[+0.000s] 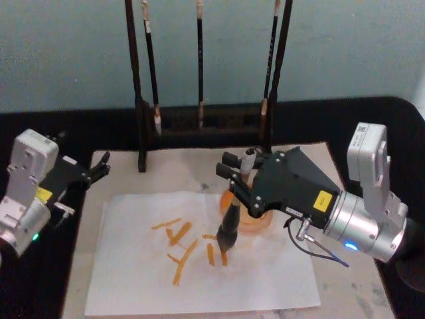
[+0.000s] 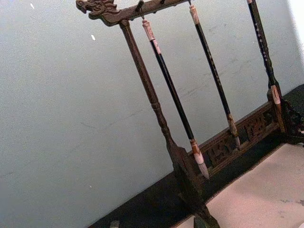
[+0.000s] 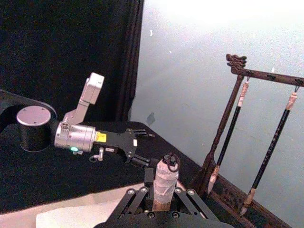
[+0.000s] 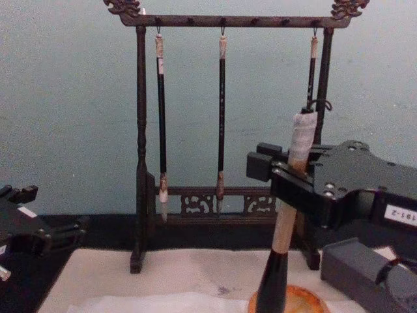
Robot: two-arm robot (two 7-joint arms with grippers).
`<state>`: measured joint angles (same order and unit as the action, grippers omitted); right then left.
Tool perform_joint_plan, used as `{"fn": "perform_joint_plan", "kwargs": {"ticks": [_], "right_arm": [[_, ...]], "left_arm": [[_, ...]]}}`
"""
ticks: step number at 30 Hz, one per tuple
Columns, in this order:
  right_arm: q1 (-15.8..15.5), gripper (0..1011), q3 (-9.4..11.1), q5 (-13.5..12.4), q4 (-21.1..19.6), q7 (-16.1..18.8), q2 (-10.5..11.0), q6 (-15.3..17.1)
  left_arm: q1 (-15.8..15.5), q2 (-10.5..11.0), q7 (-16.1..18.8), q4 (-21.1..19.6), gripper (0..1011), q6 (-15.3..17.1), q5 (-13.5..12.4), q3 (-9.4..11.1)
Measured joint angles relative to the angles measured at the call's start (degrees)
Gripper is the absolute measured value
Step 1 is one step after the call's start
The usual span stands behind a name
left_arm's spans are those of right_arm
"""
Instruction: Pick up the brush from the inkstone, write on the paper, then place the brush back to its original position.
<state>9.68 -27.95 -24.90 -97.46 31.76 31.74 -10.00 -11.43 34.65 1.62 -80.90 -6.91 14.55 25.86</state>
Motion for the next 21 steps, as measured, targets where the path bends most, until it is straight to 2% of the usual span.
{"fn": "perform_joint_plan", "kwargs": {"ticks": [10,21], "right_arm": [[-0.3,151,0.8,1.4,0.6,0.5,-1.2,0.4],[-1.2,151,1.7,2.0,0.5,1.0,-1.4,0.6]], "left_arm": [[0.0,0.0,0.0,0.0,1010,0.0,0.0,0.0],[0.0,0.0,0.0,0.0,1010,0.0,0.0,0.0]]}}
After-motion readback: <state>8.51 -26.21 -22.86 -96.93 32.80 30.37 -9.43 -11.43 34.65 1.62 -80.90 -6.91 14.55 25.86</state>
